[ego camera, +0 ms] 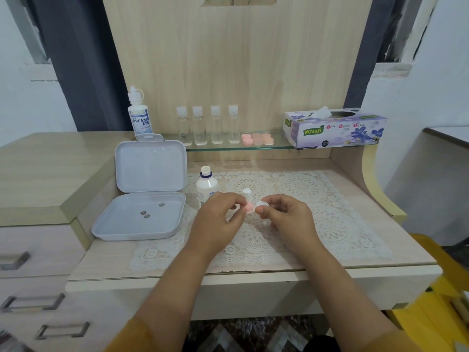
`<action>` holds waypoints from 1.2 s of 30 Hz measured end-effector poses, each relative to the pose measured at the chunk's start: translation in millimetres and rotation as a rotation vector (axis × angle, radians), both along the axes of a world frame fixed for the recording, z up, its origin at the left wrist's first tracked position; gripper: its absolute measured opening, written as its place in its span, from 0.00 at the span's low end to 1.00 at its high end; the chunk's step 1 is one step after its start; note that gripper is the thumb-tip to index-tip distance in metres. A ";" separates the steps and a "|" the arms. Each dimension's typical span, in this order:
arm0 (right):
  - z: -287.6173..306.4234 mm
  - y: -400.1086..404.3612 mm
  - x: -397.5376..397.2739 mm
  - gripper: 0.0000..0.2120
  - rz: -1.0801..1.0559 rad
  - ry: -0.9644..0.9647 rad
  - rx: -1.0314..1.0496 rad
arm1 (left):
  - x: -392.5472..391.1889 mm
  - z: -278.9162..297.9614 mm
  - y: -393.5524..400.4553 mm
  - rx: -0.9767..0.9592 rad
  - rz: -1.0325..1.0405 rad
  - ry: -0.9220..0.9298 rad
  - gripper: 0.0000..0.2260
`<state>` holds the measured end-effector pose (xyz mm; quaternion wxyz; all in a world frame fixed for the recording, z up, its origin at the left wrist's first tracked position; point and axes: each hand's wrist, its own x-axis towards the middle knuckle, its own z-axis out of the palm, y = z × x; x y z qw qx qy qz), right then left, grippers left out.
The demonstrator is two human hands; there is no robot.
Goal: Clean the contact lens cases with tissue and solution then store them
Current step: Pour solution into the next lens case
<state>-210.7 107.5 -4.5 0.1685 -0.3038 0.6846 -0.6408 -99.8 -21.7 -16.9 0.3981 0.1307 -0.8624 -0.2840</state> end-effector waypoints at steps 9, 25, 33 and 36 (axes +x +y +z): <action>-0.8 0.1 0.8 0.08 0.020 -0.057 -0.044 | -0.6 -0.7 -1.9 0.041 -0.011 -0.021 0.11; -1.0 -0.5 -2.2 0.08 0.019 -0.005 -0.008 | 0.1 4.6 0.1 0.051 0.009 -0.004 0.05; -0.9 -1.5 -1.7 0.08 0.022 -0.027 -0.019 | -1.4 1.8 -3.3 0.021 0.005 -0.036 0.10; -1.1 -1.7 -2.0 0.08 0.023 -0.023 -0.012 | -1.3 1.8 -3.7 0.008 0.013 -0.034 0.06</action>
